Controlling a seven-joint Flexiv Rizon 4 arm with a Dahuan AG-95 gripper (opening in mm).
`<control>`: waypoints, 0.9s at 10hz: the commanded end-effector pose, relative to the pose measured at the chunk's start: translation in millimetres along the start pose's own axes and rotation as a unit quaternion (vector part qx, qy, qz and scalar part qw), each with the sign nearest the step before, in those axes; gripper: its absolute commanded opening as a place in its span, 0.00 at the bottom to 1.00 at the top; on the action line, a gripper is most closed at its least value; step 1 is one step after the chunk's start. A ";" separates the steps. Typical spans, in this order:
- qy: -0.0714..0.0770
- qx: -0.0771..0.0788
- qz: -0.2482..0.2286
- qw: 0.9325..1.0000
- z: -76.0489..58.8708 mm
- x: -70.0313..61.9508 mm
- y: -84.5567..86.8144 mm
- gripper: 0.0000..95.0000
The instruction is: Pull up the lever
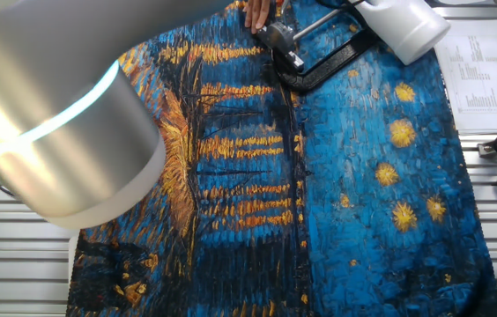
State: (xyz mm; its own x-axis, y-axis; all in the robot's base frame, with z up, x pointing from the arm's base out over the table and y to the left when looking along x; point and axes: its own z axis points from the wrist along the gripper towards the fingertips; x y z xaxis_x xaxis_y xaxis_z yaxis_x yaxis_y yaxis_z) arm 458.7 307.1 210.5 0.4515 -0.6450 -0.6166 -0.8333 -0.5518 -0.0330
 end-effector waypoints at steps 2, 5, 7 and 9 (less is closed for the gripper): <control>0.001 0.000 0.000 1.000 3.4 -3.7 -1.0 0.00; -0.001 -0.001 0.000 1.000 5.4 -7.2 -0.9 0.20; 0.000 -0.001 0.000 1.000 7.6 -9.7 -0.9 0.20; 0.000 -0.001 0.001 1.000 11.0 -12.2 -0.1 0.20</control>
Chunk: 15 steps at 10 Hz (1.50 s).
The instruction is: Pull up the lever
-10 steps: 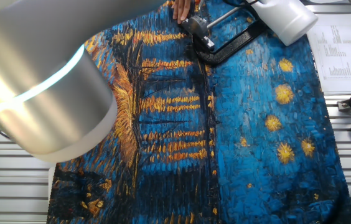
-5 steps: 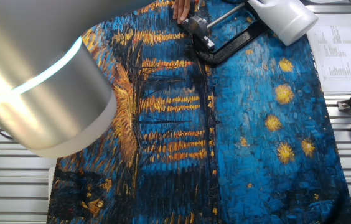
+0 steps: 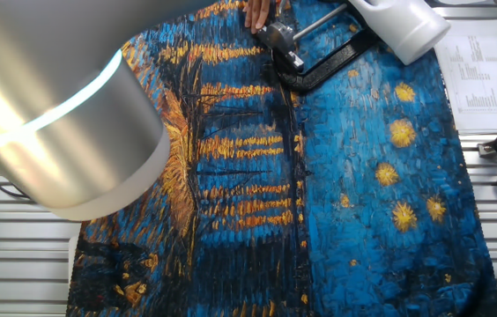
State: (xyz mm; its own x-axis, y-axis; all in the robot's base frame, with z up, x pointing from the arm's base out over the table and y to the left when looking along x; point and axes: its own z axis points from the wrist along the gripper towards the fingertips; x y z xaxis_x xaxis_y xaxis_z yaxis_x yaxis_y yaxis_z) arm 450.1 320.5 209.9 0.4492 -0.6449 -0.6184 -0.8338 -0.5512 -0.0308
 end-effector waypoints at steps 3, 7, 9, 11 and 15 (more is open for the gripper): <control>0.001 -0.001 -0.002 1.000 5.2 -2.7 1.3 0.20; 0.001 0.000 -0.001 1.000 5.1 -2.6 1.4 0.20; 0.007 0.005 0.002 1.000 5.1 -2.6 1.4 0.20; 0.008 0.000 -0.024 1.000 5.1 -2.6 1.4 0.20; 0.009 -0.010 -0.051 0.999 6.6 -3.1 0.8 0.20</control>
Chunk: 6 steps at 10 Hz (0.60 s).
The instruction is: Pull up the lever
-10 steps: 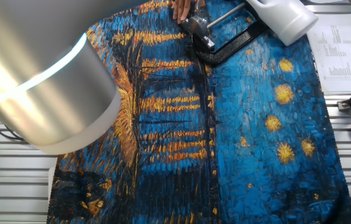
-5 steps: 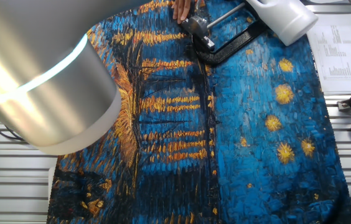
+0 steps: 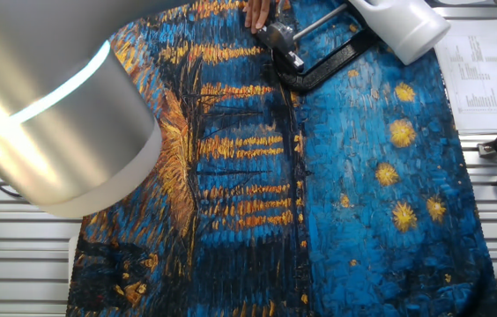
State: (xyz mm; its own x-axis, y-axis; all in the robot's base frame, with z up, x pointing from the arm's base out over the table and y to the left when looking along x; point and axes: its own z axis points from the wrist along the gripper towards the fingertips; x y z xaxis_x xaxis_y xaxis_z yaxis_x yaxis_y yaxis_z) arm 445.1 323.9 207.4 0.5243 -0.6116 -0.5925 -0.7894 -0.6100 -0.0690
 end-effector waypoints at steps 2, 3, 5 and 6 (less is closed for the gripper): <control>-0.011 0.001 -0.012 1.000 6.9 -2.7 -2.4 0.00; -0.013 0.002 -0.011 1.000 8.6 -4.2 -3.1 0.00; -0.015 0.002 -0.009 1.000 12.3 -7.7 -3.2 0.00; -0.015 0.003 -0.007 1.000 16.0 -9.7 -2.5 0.00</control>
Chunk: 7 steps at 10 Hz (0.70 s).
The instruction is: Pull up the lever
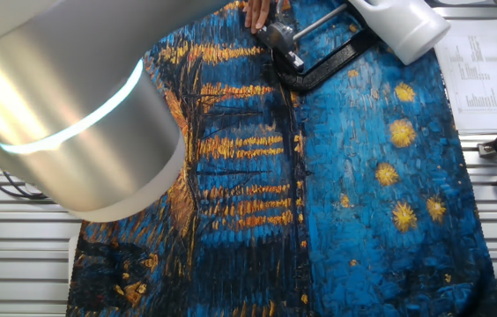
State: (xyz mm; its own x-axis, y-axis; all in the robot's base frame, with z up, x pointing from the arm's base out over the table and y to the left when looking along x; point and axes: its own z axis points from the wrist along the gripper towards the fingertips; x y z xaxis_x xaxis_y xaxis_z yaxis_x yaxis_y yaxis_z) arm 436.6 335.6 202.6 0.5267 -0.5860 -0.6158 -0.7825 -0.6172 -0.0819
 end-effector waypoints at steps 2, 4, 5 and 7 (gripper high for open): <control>0.000 0.002 0.002 1.000 9.8 -3.9 0.2 0.00; 0.001 0.003 0.004 1.000 14.5 -6.3 -0.3 0.00; 0.002 0.002 0.004 1.000 15.9 -7.0 -1.2 0.00; 0.004 0.004 0.009 1.000 16.9 -7.7 -1.5 0.00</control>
State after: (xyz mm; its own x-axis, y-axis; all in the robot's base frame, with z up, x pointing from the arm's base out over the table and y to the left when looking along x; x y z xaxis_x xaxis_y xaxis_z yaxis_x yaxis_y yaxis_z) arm 429.3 348.3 196.2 0.5141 -0.6027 -0.6103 -0.7952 -0.6016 -0.0757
